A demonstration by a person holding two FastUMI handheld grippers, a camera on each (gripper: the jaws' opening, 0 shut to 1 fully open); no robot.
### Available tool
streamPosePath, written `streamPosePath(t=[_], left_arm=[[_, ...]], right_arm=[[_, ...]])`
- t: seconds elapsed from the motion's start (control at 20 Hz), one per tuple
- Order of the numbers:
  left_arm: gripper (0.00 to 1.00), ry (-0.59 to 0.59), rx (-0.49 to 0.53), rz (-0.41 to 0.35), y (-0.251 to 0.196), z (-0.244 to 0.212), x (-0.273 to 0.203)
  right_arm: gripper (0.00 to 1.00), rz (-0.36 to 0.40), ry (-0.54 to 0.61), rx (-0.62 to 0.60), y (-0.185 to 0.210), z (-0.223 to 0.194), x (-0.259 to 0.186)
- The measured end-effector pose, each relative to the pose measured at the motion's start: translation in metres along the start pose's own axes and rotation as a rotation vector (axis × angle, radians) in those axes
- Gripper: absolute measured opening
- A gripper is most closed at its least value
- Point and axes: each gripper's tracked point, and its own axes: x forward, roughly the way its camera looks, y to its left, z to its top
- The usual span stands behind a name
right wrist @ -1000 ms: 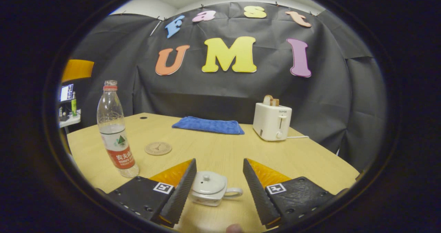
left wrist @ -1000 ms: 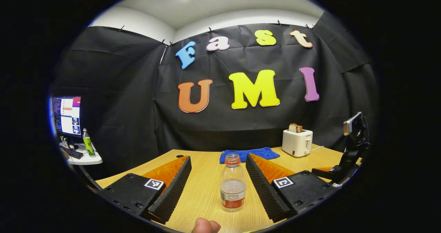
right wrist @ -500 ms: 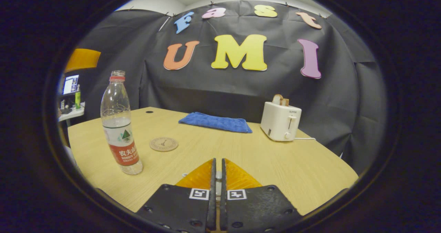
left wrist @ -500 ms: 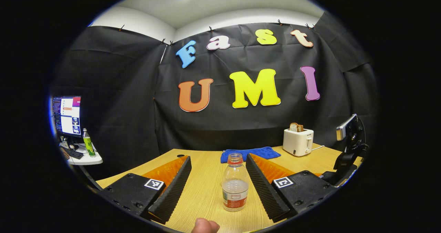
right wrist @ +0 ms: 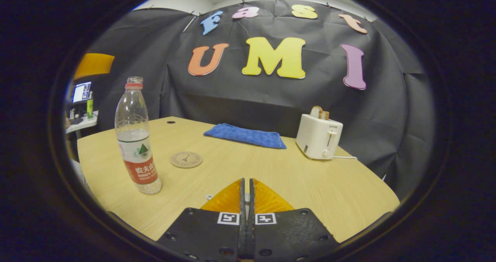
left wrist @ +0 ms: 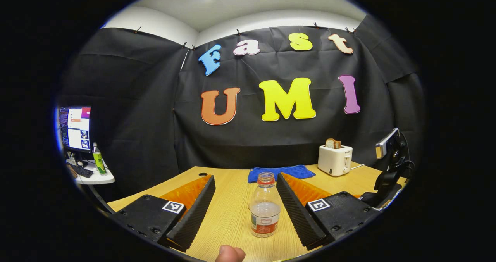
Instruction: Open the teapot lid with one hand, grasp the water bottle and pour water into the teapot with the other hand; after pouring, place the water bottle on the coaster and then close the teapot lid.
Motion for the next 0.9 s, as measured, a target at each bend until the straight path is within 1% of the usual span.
streamPosePath(t=[0.25,0.4,0.5,0.6,0.65,0.7,0.75,0.9], left_arm=[[0.99,0.012,-0.011,-0.006,0.000,-0.003,0.001],[0.99,0.013,-0.009,-0.022,-0.003,-0.005,0.002],[0.99,0.027,-0.024,-0.010,0.001,-0.011,0.001],[0.99,0.067,-0.040,-0.048,-0.011,-0.026,-0.007],[0.99,0.084,-0.044,-0.053,-0.011,-0.033,-0.012],[0.99,0.097,-0.044,-0.049,-0.012,-0.041,-0.016],[0.99,0.107,-0.043,-0.051,-0.014,-0.050,-0.018],[1.00,0.180,-0.067,-0.072,-0.027,-0.089,-0.019]], right_arm=[[0.00,0.004,-0.051,0.005,-0.004,0.022,-0.011],[0.00,0.004,-0.073,0.018,-0.015,0.034,-0.023],[0.00,0.006,-0.086,0.028,-0.025,0.041,-0.032],[0.00,0.005,-0.096,0.025,-0.034,0.045,-0.040],[0.00,0.005,-0.101,0.028,-0.039,0.045,-0.043],[0.02,0.003,-0.101,0.031,-0.045,0.044,-0.046],[0.00,0.002,-0.101,0.037,-0.050,0.043,-0.049],[0.00,-0.015,-0.099,0.040,-0.063,0.039,-0.055]])
